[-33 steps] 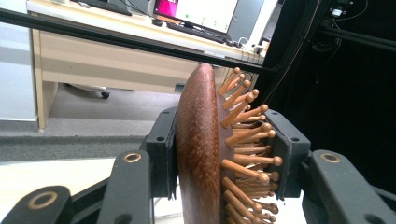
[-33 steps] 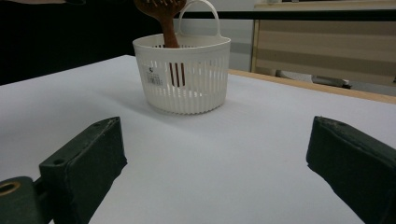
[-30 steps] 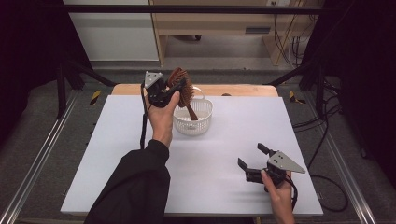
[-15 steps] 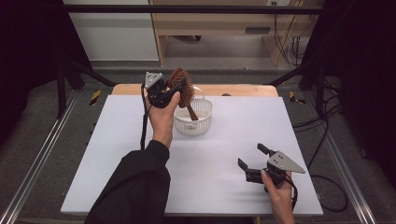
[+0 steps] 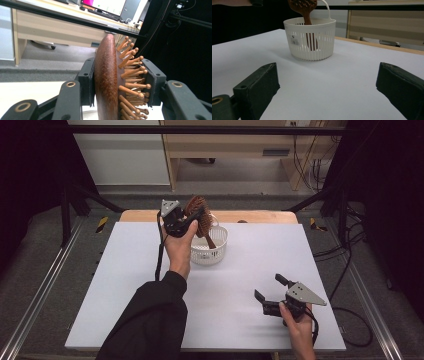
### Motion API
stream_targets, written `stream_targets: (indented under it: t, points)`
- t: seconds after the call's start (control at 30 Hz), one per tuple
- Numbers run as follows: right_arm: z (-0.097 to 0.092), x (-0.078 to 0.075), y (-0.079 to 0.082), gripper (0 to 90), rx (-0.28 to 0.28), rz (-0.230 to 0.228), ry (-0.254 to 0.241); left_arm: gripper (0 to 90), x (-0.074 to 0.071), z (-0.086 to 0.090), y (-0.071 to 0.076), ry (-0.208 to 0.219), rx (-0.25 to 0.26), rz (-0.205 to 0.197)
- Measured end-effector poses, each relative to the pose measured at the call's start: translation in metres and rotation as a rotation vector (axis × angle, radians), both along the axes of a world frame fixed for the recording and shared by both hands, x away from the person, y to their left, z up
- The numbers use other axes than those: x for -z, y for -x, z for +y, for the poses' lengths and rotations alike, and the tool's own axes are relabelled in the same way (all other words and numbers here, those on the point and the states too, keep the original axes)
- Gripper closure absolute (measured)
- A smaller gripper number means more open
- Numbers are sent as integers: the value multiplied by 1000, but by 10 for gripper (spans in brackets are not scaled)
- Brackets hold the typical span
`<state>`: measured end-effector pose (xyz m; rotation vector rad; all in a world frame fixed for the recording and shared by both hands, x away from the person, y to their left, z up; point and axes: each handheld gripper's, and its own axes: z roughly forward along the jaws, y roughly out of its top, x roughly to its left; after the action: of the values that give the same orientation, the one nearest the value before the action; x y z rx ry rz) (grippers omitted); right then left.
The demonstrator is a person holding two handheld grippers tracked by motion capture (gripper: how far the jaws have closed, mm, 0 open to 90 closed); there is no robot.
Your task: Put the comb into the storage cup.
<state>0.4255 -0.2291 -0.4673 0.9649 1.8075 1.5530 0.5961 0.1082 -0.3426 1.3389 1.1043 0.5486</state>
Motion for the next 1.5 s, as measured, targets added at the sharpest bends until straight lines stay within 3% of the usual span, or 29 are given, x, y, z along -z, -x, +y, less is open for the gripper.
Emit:
stream_targets:
  t: [0.97,1.5]
  points:
    - [-1,1,-1,48,-1,3,2,513,18,-20,-7,-13,8,-2]
    - [0,1,-1,48,-3,8,2,505,20,-10,-4,-20,18,5]
